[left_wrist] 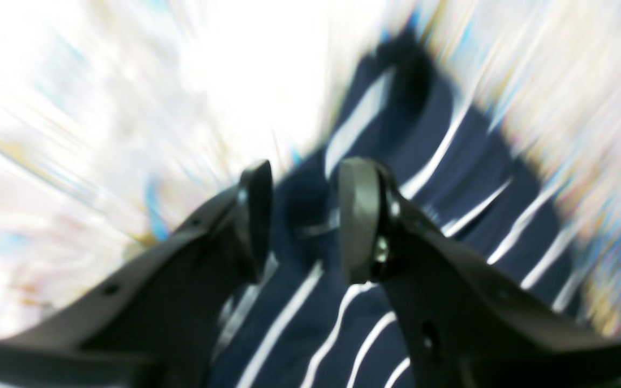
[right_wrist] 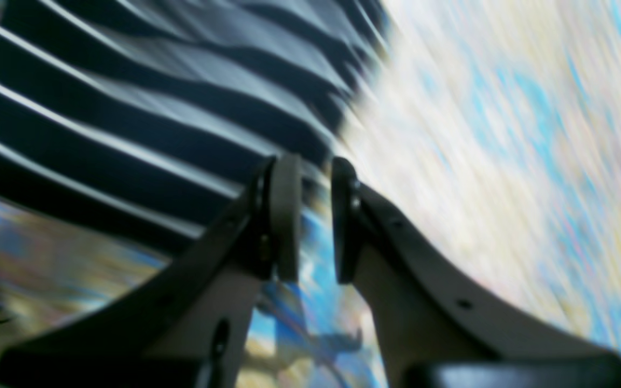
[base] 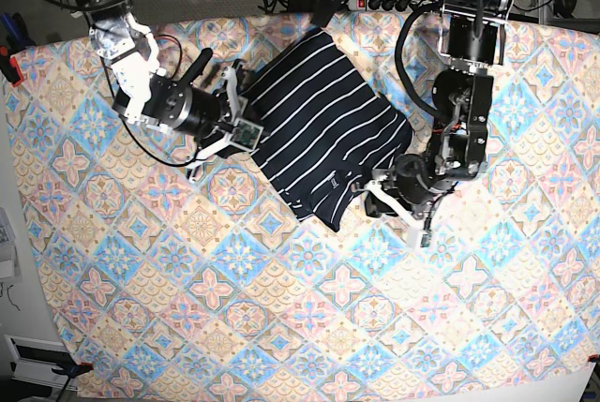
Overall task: Fold the T-shirt properly
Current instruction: 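Drag the folded shirt with the right gripper away from the left gripper and release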
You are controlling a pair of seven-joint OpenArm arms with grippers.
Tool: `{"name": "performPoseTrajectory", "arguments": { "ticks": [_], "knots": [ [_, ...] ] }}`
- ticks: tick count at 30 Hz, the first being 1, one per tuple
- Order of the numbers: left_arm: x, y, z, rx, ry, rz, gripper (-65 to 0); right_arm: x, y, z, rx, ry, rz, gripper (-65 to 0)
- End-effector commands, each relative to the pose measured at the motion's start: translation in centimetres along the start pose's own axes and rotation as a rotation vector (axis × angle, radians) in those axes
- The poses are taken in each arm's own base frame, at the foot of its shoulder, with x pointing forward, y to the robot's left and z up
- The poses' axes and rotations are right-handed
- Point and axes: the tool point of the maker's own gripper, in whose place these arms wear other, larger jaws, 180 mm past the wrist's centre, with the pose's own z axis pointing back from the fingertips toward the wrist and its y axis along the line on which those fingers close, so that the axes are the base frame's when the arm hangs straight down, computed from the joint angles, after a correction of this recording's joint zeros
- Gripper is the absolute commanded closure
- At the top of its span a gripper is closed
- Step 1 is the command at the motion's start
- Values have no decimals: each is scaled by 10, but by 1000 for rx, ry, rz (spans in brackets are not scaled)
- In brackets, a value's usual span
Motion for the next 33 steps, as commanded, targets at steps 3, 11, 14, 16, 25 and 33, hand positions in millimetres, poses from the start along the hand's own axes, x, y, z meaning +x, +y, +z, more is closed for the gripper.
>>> {"name": "performPoseTrajectory", "arguments": {
  "ticks": [3,11,14,16,25,33],
  "knots": [
    [10,24,27,49,-52,46,-208,39,11,-14,40,-93,40,-97],
    [-22,72,94,182,-113,132,-208,107,59,-53,178,-228,58,-97],
    [-33,77,114,216,-133,166,-208,117,77,-74,240,-228,53,-97],
    [-39,85,129,252,-150,200,-208,119,86,-87,280,-210,60,-97],
    [-73,92,152,304,-107,238,-208,101,109,-145,410,-104,12,-97],
    [-79,89,155,304,-102,244,-208,46,91,-161,409,-18,-93,-87]
  ]
}}
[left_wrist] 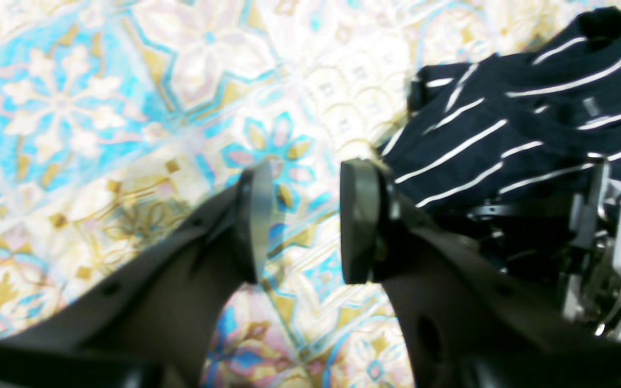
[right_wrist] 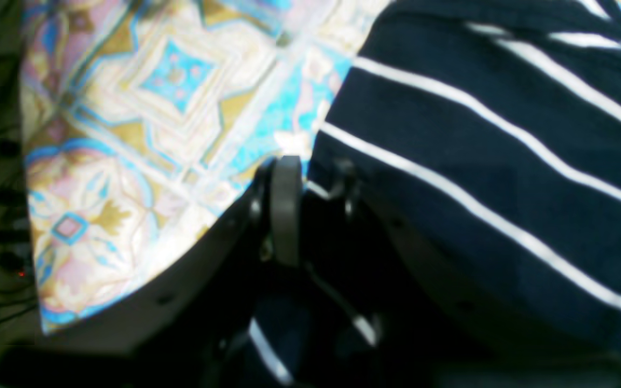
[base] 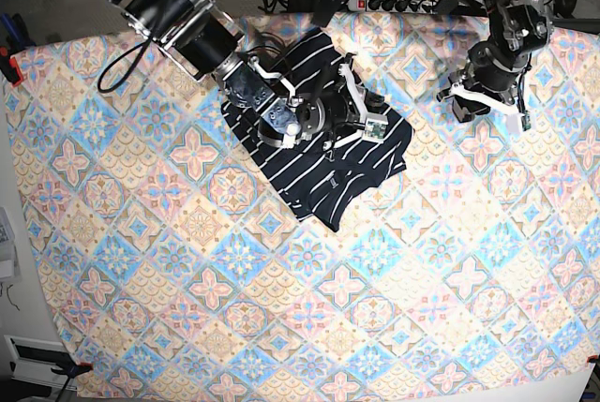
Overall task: Fold the T-shirt properly
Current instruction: 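Drag the folded shirt with the right gripper away from the left gripper and release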
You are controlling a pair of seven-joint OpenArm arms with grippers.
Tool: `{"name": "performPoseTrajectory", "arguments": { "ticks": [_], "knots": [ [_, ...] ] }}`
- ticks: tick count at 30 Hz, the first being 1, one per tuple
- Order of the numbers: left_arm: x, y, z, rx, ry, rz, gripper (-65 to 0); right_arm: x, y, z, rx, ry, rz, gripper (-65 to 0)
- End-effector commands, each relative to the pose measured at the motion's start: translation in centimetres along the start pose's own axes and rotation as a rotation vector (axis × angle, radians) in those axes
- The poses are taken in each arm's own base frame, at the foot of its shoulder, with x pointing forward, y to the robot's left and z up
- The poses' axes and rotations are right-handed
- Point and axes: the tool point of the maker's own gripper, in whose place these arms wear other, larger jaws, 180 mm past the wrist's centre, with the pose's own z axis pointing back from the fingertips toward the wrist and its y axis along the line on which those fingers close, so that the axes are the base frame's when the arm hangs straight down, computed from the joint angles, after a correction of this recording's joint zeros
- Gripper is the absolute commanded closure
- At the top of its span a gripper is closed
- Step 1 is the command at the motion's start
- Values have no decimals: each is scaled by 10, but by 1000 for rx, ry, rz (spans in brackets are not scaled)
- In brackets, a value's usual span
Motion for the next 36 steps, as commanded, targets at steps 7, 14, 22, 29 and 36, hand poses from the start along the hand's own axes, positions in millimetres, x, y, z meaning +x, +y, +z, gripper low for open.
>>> {"name": "performPoseTrajectory", "arguments": {
  "ticks": [7,14,22,29,36],
  "knots": [
    [14,-4,4,-12,-47,-12,-208,-28,-75,53,-193,-29,-132,-68],
    [15,-5,3,-14,-48,-12,-208,-67,-135,118,-370,-16,-218,-68],
    [14,-5,4,-14,-45,-13,-208,-94,-183,176,-499,7,-261,-68],
    [8,-2,5,-9,-31,-15,-208,-80,-206,195,-553,-41,-265,-68],
    [-1,-4,9,-36,-11,11,-208,-51,-185,213,-595,-25,-134,-67]
  ]
}}
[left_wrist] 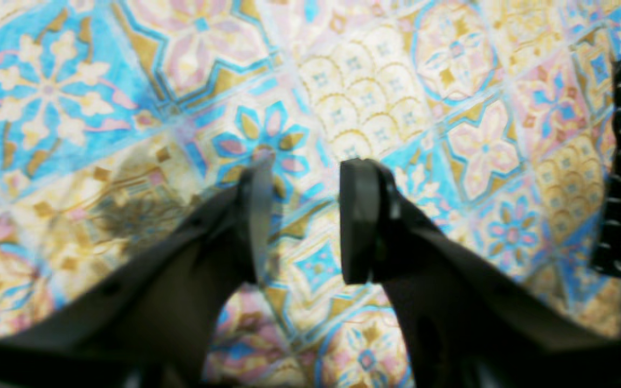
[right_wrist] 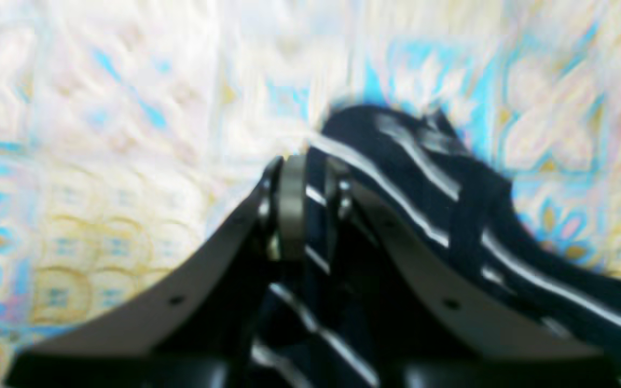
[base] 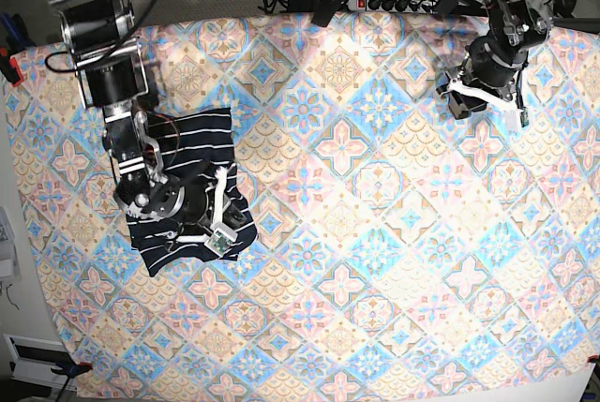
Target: Fold the T-shirt properly
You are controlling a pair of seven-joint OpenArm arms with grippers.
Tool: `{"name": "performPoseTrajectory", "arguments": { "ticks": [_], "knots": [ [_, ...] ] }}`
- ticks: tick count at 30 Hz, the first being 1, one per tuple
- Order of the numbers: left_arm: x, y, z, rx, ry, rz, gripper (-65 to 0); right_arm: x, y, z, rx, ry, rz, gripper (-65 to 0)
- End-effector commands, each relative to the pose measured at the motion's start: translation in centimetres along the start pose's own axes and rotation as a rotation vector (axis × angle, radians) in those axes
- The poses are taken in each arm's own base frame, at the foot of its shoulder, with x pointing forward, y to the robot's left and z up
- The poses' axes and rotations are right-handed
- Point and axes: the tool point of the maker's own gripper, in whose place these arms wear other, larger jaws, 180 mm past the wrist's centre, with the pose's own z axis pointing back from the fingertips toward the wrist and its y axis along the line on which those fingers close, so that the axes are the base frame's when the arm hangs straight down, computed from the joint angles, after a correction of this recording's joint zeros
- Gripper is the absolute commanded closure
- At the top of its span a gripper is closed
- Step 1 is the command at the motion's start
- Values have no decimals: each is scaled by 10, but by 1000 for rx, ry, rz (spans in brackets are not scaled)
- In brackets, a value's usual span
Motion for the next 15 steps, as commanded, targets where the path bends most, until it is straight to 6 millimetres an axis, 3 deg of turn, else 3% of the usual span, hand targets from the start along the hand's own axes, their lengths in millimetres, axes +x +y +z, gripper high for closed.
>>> {"name": "performPoseTrajectory", "arguments": {
  "ticks": [1,4,8,12,15],
  "knots": [
    [10,-1,6,-11,-31,-14,-208,7,-5,13,-31,-34,8,-67],
    [2,1,12,-25,11,-17,-208,-6,5,43,-90,-37,-18,-67],
    [-19,5,20,-18,76,-12,-200,-41,19,78,-153,-15,-85,-67],
    [-39,15,28,7,128,-8,-121,-73,35,110,-194,27,-135,-67],
    [-55,22,35,25,170,-3,-109,-97,51,134,-215,75,-164,-66]
  ]
}}
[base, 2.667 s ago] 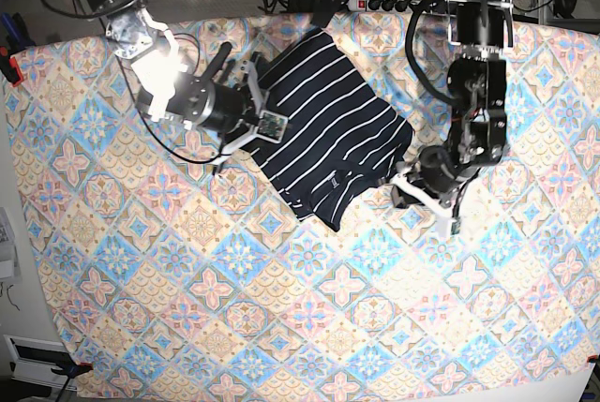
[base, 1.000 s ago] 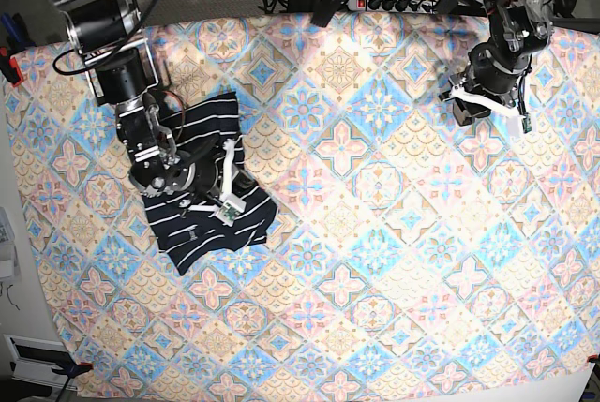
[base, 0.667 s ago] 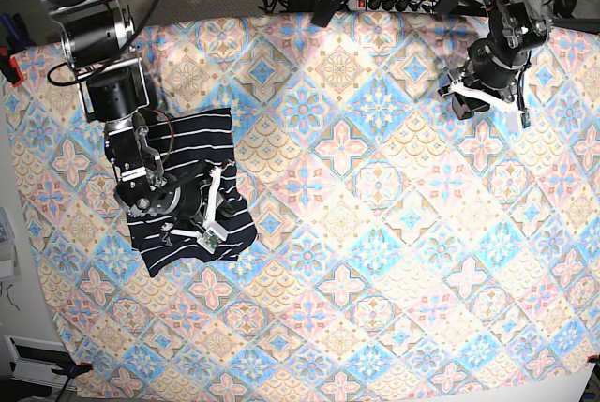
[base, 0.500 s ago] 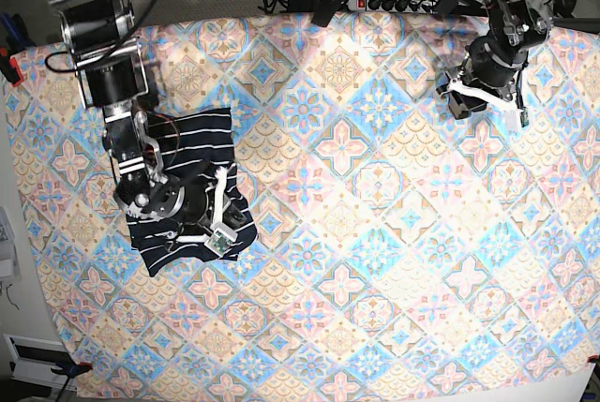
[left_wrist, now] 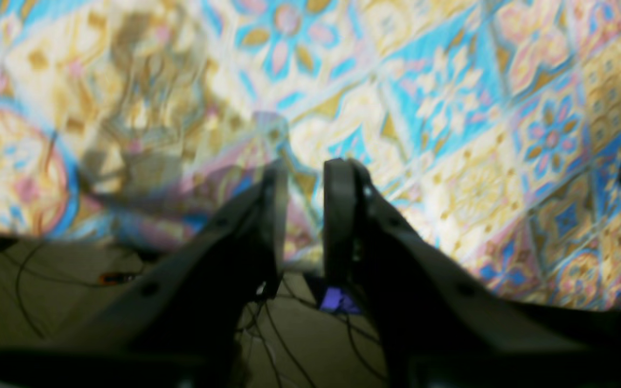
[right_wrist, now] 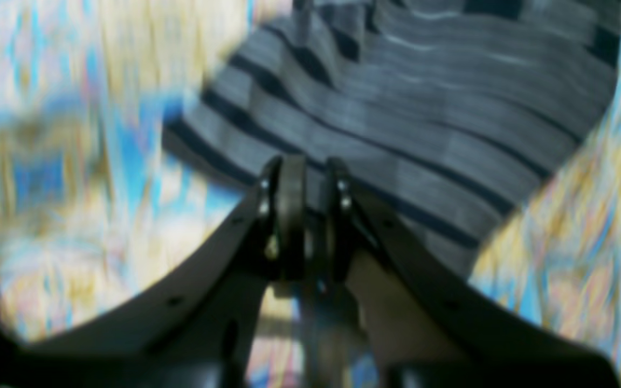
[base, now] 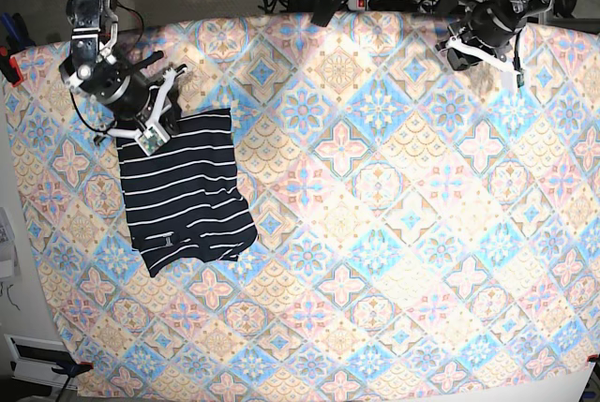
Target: Fold the T-shirt properly
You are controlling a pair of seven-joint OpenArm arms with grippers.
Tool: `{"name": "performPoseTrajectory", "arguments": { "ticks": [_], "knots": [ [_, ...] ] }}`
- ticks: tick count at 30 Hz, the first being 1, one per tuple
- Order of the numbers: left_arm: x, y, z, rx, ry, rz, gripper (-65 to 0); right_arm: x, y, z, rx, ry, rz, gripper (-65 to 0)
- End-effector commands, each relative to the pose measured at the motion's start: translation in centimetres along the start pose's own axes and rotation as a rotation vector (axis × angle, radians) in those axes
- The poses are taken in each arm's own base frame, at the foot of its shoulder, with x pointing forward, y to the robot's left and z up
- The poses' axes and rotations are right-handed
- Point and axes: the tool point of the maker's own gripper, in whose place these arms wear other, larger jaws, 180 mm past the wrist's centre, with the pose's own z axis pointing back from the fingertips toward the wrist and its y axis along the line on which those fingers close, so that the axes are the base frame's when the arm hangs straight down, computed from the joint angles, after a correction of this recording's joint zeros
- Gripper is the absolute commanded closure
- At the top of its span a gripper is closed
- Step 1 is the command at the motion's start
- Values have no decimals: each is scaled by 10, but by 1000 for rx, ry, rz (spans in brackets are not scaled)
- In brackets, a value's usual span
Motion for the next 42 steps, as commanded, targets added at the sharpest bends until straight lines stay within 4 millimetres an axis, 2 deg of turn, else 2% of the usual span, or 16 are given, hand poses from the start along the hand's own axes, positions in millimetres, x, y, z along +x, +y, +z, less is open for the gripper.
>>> {"name": "performPoseTrajectory", "arguments": {
  "ticks": [1,7,11,19,23,26,30,32,35,42],
  "knots": [
    [-2,1,6,-1,-3,-7,-109,3,-4,11,-17,-31,0,-65],
    [-40,16,22,41,87,-1,-105,-61,13,43,-34,103,-97,-3],
    [-63,24,32,64,147,7,-104,-100,20,66,-52,194,-156,0],
    [-107,39,49,114,256,36,-104,-166,67,97,37,375,-230,0],
    [-141,46,44,124,352,56,-104,-212,92,107,83,482,-319,0],
    [-175,54,40,154,451,30,-104,-246,113,114,104,552,-419,0],
    [-198,58,26,177,487,-26,-104,-279,143,120,121,572,-552,0],
    [-216,54,15,168,517,-83,-104,-299,164,126,136,591,-631,0],
    [-228,51,2,166,544,-132,-104,-306,166,108,126,566,-699,0],
    [-252,47,-24,153,630,-163,-104,-324,188,81,134,570,-866,0]
  ]
}}
